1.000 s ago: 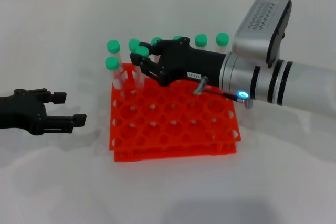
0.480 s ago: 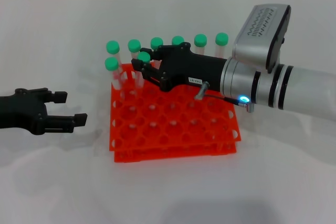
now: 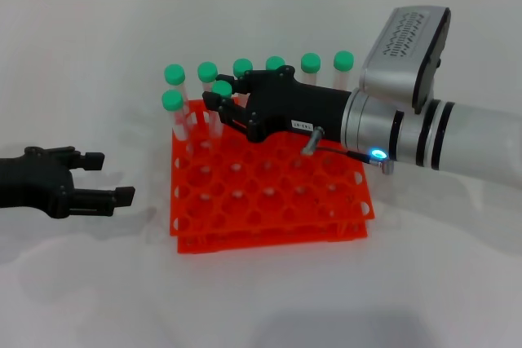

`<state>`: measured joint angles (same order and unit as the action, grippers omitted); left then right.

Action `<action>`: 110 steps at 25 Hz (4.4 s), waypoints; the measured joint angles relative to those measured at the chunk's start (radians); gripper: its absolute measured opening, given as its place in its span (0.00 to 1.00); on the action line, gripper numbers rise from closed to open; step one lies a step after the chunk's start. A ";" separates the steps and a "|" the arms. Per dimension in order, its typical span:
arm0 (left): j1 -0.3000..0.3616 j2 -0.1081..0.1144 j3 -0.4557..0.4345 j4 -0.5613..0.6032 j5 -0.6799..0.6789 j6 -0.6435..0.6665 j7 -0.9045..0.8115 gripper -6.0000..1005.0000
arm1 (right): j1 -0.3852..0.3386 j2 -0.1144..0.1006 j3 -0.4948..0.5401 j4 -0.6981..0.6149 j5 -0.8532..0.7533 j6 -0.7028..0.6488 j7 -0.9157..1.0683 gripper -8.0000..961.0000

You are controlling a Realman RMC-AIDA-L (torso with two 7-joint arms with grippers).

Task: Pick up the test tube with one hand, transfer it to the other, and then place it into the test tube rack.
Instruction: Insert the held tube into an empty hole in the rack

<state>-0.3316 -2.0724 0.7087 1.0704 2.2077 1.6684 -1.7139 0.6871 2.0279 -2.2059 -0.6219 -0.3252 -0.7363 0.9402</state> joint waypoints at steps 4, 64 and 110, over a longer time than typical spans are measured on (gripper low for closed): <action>-0.001 -0.001 0.000 0.000 0.014 0.004 0.000 0.89 | 0.003 0.000 0.000 -0.002 0.000 0.000 0.000 0.29; -0.020 0.000 0.000 -0.026 0.032 -0.001 0.004 0.89 | 0.043 0.000 -0.029 0.002 0.000 0.054 0.009 0.29; -0.022 0.002 0.000 -0.026 0.032 -0.002 0.004 0.88 | 0.053 0.000 -0.048 -0.008 -0.014 0.064 0.008 0.29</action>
<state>-0.3534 -2.0708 0.7086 1.0446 2.2395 1.6659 -1.7104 0.7398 2.0278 -2.2536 -0.6298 -0.3390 -0.6719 0.9480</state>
